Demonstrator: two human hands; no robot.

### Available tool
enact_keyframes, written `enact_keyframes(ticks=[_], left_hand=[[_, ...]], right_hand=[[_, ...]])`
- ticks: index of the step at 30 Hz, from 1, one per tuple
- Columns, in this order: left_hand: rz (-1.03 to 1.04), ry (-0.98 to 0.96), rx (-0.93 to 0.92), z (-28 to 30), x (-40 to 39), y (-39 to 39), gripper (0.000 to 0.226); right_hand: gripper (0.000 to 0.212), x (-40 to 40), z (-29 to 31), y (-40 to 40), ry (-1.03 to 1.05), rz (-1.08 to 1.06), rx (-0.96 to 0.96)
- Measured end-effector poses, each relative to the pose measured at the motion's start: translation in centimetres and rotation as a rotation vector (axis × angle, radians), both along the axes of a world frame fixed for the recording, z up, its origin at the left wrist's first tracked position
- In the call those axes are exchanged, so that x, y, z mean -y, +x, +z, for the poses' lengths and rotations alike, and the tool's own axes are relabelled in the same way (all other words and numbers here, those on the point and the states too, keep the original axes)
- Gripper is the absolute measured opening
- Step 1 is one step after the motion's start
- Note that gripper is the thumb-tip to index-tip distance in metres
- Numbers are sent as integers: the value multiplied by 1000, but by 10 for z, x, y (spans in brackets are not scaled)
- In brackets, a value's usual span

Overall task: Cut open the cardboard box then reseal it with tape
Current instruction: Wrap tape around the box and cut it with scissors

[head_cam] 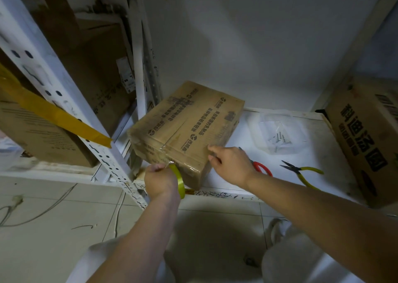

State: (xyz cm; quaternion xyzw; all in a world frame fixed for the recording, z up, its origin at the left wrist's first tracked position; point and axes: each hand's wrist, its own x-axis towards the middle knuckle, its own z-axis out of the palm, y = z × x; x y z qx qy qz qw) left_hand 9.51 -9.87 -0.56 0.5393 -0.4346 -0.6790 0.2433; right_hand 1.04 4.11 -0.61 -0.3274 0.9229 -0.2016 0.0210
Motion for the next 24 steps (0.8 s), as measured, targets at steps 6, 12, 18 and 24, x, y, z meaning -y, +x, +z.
enact_keyframes(ticks=[6, 12, 18, 24], left_hand=[[18, 18, -27, 8, 0, 2, 23], [6, -157, 90, -2, -4, -3, 28], [3, -171, 134, -15, -3, -3, 24], [68, -238, 157, -14, 9, -11, 29]], right_hand=[[28, -12, 5, -66, 4, -141, -98], [49, -13, 19, -169, -55, -454, 162], [56, 4, 20, -214, -76, -428, 442], [18, -3, 9, -216, -114, -408, 480]])
